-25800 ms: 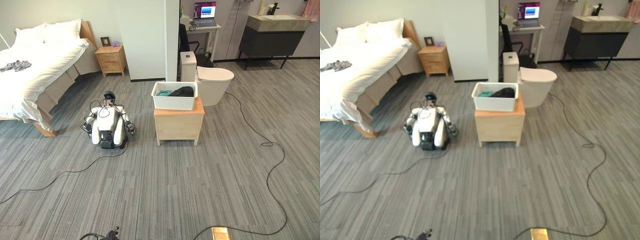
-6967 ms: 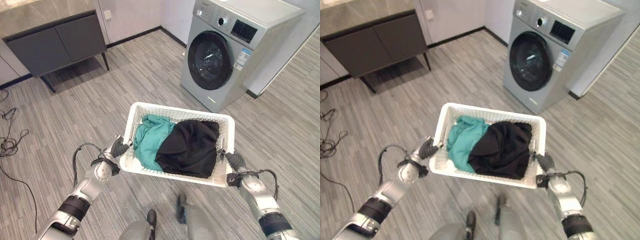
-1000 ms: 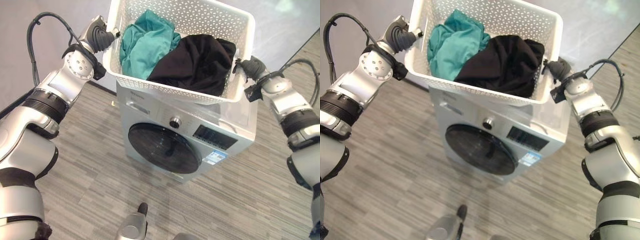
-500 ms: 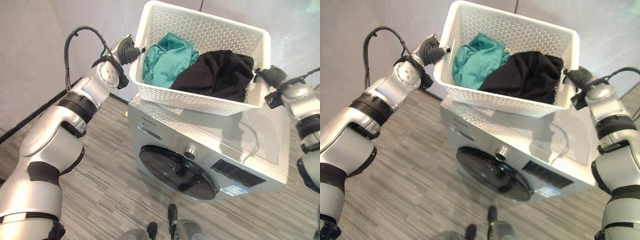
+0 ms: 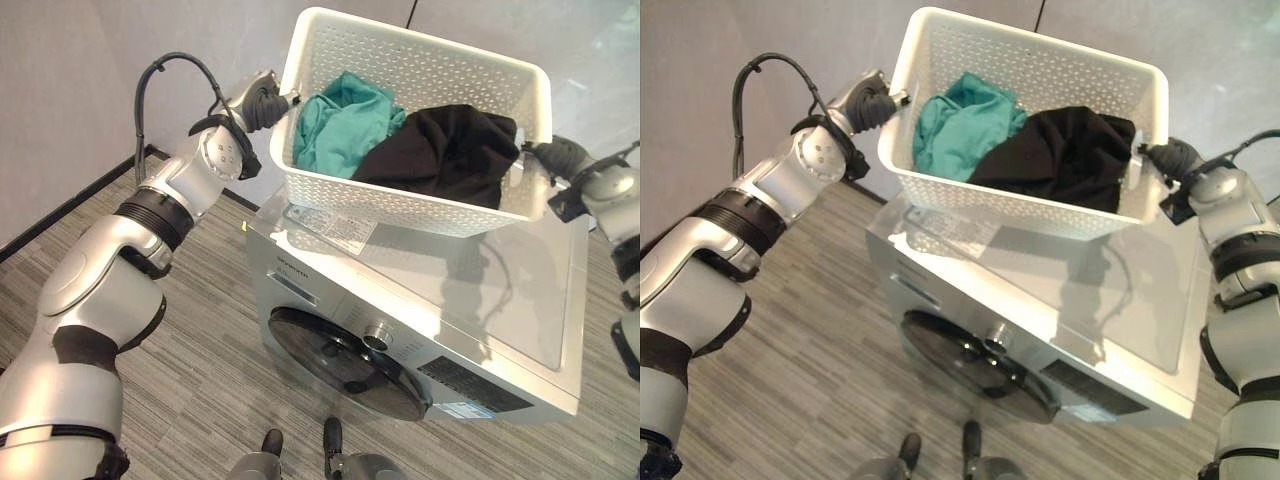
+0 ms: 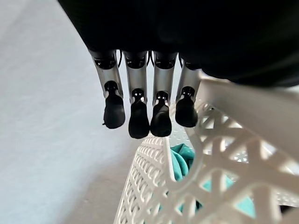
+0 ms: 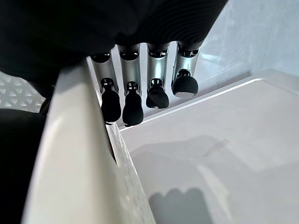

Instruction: Grab the laundry basket,head to the washer,open it,put in the laundry and shut it.

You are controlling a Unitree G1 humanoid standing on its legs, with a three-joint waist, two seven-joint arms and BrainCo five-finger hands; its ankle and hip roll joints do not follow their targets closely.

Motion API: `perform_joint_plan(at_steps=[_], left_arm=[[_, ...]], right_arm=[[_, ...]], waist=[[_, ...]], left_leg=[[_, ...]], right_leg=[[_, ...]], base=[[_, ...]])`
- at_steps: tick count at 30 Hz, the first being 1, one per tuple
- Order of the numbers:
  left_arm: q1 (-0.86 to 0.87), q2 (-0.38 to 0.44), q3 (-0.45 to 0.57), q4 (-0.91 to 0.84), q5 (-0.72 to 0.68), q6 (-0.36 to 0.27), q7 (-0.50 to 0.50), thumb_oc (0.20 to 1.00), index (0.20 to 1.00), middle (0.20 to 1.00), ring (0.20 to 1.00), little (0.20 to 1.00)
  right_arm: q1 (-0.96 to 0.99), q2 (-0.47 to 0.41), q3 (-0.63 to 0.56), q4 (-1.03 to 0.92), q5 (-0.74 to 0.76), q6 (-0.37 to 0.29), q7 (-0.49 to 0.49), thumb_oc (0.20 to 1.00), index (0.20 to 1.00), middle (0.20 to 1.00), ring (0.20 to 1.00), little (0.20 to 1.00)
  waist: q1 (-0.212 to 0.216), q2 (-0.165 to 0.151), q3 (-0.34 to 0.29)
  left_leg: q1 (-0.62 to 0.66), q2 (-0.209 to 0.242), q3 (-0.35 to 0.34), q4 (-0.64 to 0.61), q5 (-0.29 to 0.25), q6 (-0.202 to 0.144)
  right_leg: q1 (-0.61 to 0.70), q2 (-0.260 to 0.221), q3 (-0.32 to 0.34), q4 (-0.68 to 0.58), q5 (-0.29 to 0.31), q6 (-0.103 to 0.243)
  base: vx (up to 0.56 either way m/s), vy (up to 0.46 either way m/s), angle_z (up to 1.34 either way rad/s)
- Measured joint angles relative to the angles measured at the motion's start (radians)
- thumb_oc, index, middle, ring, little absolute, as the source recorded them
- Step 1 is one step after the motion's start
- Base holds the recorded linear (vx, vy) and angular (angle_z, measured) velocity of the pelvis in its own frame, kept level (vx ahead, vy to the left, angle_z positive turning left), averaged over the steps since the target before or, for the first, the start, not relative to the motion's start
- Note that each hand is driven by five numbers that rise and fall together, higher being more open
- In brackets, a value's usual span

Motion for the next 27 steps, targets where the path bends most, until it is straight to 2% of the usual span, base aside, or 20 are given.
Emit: perform_joint_plan(at_steps=[4,7,9,14,16,21,24,27], left_arm=[[0.002,0.022,-0.011,-0.019,0.019,-0.002,-0.03,0.2,0.2,0.2,0.2,0.2],[0.005,0.07,-0.027,-0.081,0.026,-0.014,-0.042,0.2,0.2,0.2,0.2,0.2],[0.031,0.124,-0.027,-0.165,0.026,-0.026,-0.049,0.2,0.2,0.2,0.2,0.2],[0.055,0.132,-0.027,-0.199,0.031,-0.053,-0.053,0.2,0.2,0.2,0.2,0.2],[0.054,0.138,0.003,-0.179,0.051,-0.047,-0.029,0.2,0.2,0.2,0.2,0.2],[0.044,0.261,0.085,-0.017,0.089,0.006,0.037,0.2,0.2,0.2,0.2,0.2],[0.047,0.267,0.097,0.089,0.094,0.031,0.057,0.2,0.2,0.2,0.2,0.2],[0.051,0.255,0.132,0.094,0.094,0.038,0.06,0.2,0.2,0.2,0.2,0.2]], right_arm=[[0.071,-0.045,-0.028,-0.097,-0.001,-0.007,0.022,0.2,0.2,0.2,0.2,0.2],[0.121,-0.076,-0.055,-0.152,-0.001,-0.016,0.033,0.2,0.2,0.2,0.2,0.2],[0.158,-0.078,-0.092,-0.173,-0.001,-0.026,0.041,0.2,0.2,0.2,0.2,0.2],[0.195,-0.11,-0.1,-0.181,-0.001,-0.038,0.061,0.2,0.2,0.2,0.2,0.2],[0.217,-0.139,-0.099,-0.169,-0.007,-0.039,0.064,0.2,0.2,0.2,0.2,0.2],[0.242,-0.203,-0.099,0.031,-0.073,0.008,0.079,0.2,0.2,0.2,0.2,0.2],[0.258,-0.219,-0.107,0.073,-0.077,0.057,0.076,0.2,0.2,0.2,0.2,0.2],[0.273,-0.228,-0.121,0.034,-0.077,0.068,0.056,0.203,0.203,0.203,0.203,0.203]], waist=[[-0.002,0.0,0.0],[-0.017,0.0,0.0],[-0.021,0.0,0.0],[-0.034,0.002,0.001],[-0.034,0.002,0.001],[-0.033,0.009,-0.002],[-0.029,0.021,-0.013],[-0.033,0.033,-0.02]], left_leg=[[0.03,0.004,0.031,-0.018,0.001,0.001],[0.049,0.006,0.052,-0.033,0.0,0.001],[0.066,0.011,0.081,-0.043,0.0,0.001],[0.081,0.014,0.095,-0.051,0.0,0.001],[0.082,0.016,0.095,-0.053,0.0,0.001],[0.083,0.025,0.094,-0.055,0.003,-0.004],[0.085,0.028,0.096,-0.055,0.004,-0.005],[0.084,0.029,0.094,-0.055,0.006,-0.008]], right_leg=[[0.01,0.003,0.025,0.0,-0.005,0.01],[0.012,0.006,0.033,0.0,-0.008,0.014],[0.016,0.011,0.063,0.0,-0.009,0.015],[0.02,0.015,0.082,0.0,-0.013,0.02],[0.02,0.015,0.082,0.0,-0.017,0.022],[0.021,0.024,0.081,-0.001,-0.019,0.023],[0.022,0.027,0.082,-0.001,-0.02,0.02],[0.022,0.029,0.081,0.0,-0.016,0.014]], base=[[-0.02,-0.004,-0.26],[-0.02,-0.018,-0.26],[-0.02,-0.027,-0.4],[-0.01,-0.039,-0.16],[-0.01,-0.036,0.0],[0.0,0.0,0.0],[-0.01,-0.01,-0.03],[0.0,0.002,0.01]])
